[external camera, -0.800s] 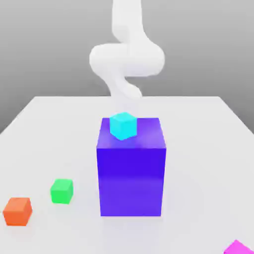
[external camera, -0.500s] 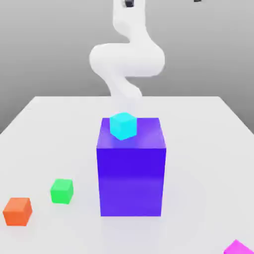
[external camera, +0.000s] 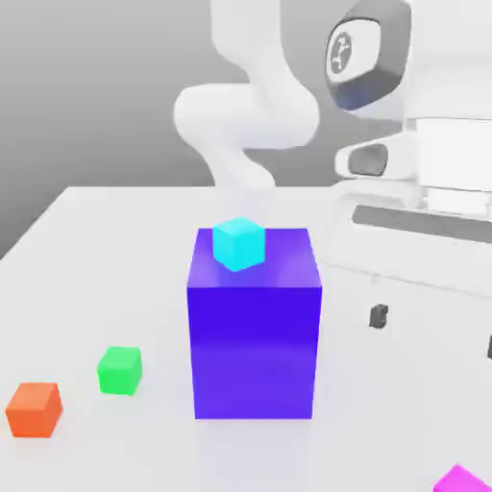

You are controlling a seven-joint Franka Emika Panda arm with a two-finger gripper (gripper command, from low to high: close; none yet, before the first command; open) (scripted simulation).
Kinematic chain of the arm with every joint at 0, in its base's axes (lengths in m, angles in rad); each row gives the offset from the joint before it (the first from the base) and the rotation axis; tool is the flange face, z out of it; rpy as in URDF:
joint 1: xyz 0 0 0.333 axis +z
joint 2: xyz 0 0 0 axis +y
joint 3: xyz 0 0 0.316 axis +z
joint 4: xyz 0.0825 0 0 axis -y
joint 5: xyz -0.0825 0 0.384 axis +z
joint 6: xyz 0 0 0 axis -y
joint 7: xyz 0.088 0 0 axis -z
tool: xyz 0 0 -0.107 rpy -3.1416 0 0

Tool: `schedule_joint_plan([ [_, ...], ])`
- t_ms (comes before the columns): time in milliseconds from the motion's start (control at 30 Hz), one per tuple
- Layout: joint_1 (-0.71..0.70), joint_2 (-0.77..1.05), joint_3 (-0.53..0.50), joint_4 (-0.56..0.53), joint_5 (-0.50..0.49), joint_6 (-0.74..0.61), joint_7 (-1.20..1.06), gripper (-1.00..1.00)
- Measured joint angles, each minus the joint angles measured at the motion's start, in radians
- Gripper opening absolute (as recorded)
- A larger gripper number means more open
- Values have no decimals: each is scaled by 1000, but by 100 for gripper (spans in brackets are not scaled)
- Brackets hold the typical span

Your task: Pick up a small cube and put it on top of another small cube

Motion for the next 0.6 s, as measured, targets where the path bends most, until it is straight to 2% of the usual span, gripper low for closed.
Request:
schedule_joint_plan([
  [300, 135, 300, -33, 41, -1, 78, 326, 0],
  [433, 188, 443, -88, 76, -48, 171, 391, 0],
  [467, 196, 464, -98, 81, -57, 187, 398, -100],
  [600, 196, 464, -98, 81, -57, 188, 398, -100],
])
